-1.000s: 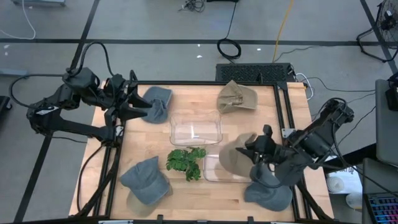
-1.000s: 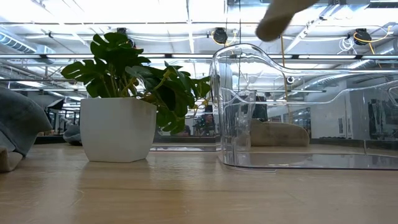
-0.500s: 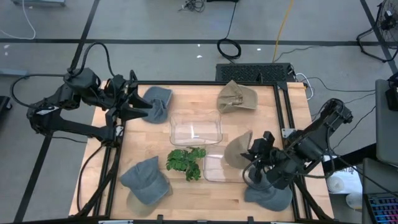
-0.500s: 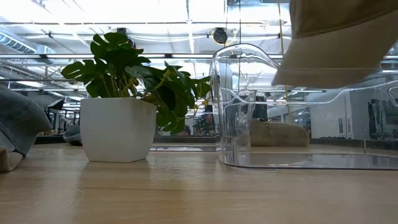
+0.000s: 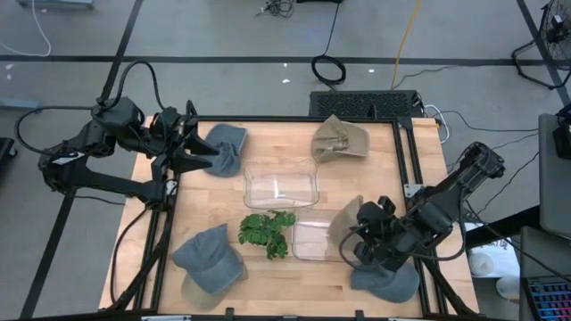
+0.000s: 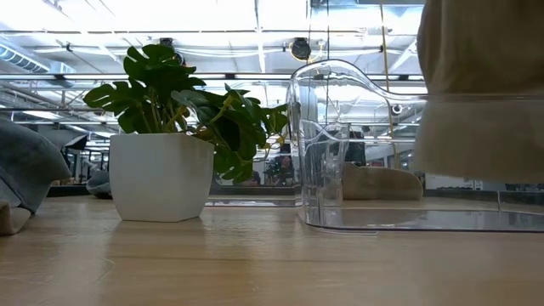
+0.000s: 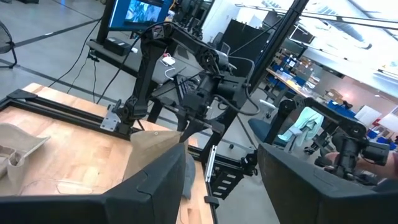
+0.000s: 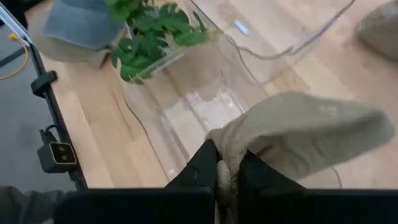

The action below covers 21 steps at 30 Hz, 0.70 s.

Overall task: Pick & Place hat
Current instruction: Put the top left brown cap into the bottom transparent bin

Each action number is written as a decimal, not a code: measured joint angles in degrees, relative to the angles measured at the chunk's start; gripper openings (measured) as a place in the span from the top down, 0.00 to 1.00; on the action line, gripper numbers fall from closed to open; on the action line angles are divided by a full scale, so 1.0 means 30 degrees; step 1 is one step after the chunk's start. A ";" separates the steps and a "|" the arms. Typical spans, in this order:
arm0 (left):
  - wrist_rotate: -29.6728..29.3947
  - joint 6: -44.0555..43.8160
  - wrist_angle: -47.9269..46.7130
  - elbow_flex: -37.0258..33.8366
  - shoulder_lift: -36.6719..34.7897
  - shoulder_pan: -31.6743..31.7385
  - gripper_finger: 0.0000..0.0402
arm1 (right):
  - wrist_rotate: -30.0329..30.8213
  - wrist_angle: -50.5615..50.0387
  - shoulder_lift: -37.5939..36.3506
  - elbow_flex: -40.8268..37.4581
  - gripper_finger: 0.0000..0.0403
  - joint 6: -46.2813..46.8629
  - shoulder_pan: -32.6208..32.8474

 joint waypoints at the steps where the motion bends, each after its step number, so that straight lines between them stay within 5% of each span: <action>1: 0.0000 -0.0028 -0.0007 0.0000 0.0000 0.0000 0.47 | -0.0217 -0.0009 0.0000 -0.0114 0.99 0.0113 -0.0062; 21: 0.0000 -0.0082 -0.0728 0.0000 0.0022 0.0000 0.47 | -0.1356 0.0296 -0.0007 -0.2233 0.97 0.0441 -0.1445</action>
